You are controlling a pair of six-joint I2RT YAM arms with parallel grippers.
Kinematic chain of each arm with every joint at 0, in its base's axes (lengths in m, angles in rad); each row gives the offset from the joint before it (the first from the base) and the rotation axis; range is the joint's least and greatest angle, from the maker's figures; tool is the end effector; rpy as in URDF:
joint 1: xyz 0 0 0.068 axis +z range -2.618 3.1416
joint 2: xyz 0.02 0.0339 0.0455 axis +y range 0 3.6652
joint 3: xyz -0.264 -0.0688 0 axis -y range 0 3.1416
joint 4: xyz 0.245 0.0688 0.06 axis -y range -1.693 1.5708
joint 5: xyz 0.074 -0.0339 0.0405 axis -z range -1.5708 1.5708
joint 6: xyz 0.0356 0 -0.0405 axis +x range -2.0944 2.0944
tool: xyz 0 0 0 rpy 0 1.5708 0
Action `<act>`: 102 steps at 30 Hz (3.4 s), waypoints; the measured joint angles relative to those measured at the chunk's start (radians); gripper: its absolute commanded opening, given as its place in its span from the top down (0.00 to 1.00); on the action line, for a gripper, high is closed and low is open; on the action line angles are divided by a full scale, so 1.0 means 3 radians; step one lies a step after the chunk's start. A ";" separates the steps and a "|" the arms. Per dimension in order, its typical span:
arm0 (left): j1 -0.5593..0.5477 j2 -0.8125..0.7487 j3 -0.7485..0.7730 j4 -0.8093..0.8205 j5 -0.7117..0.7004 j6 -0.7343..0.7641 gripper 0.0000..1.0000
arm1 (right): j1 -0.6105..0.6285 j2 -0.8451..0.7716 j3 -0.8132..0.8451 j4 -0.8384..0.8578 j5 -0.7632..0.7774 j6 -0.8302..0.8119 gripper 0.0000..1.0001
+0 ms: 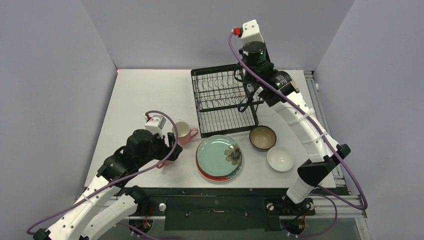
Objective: Load the mixed dishes into the dish rack
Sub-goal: Insert the plate into the dish rack.
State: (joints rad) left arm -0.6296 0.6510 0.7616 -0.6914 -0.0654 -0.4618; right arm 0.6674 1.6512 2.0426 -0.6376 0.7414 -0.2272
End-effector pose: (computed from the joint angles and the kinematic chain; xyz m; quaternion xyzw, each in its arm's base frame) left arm 0.1133 -0.0796 0.3001 0.0582 0.8777 -0.2218 0.4208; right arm 0.2835 0.1928 0.5011 -0.1171 0.7591 -0.1536 0.6217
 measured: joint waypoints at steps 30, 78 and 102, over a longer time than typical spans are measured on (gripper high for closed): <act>0.0102 0.0001 -0.0015 0.0015 0.0076 0.0009 0.31 | -0.0027 0.0051 -0.0432 0.0146 -0.0154 0.0106 1.00; 0.0186 0.0037 -0.0036 0.0031 0.0139 0.0010 0.21 | 0.0120 -0.0579 -0.1072 0.0549 0.0089 0.0454 0.49; 0.0186 0.0032 -0.0050 0.0145 0.0388 0.0046 0.04 | 0.0155 -0.2178 -0.2064 0.0148 -0.0575 0.1328 0.37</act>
State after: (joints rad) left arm -0.5739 0.6605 0.7467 -0.6479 0.0509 -0.4480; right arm 0.7139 0.9977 1.4235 -0.5934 0.5690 0.1711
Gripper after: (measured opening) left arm 0.965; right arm 0.628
